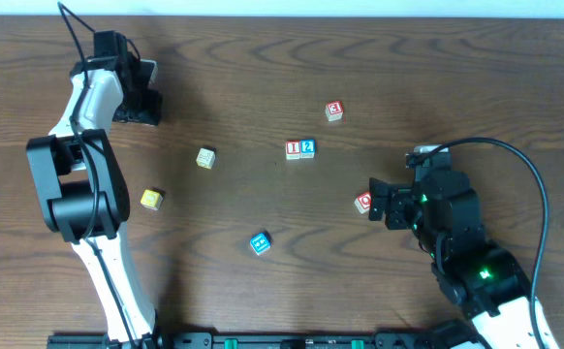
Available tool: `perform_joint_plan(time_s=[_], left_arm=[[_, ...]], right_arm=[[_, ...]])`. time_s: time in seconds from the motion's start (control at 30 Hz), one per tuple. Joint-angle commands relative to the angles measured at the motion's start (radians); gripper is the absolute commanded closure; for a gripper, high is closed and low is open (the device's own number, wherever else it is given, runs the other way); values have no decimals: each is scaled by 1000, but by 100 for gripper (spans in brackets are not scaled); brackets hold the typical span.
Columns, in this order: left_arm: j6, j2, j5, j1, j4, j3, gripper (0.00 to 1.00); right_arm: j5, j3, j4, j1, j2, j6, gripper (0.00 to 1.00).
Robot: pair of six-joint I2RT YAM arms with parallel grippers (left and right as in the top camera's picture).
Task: Spell out Ai2
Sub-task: 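Lift the 'A' block with the left gripper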
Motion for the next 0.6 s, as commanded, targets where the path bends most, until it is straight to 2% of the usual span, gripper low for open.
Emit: perform_joint_plan(time_s=[0.0, 0.2, 0.57], left_arm=[[0, 7, 4, 13, -7, -2, 44], [0, 7, 32, 13, -7, -2, 46], [-1, 7, 39, 13, -19, -2, 60]], right_arm=[[0, -5, -2, -7, -2, 13, 1], [0, -5, -2, -7, -2, 13, 1], [0, -5, -2, -7, -2, 13, 1]])
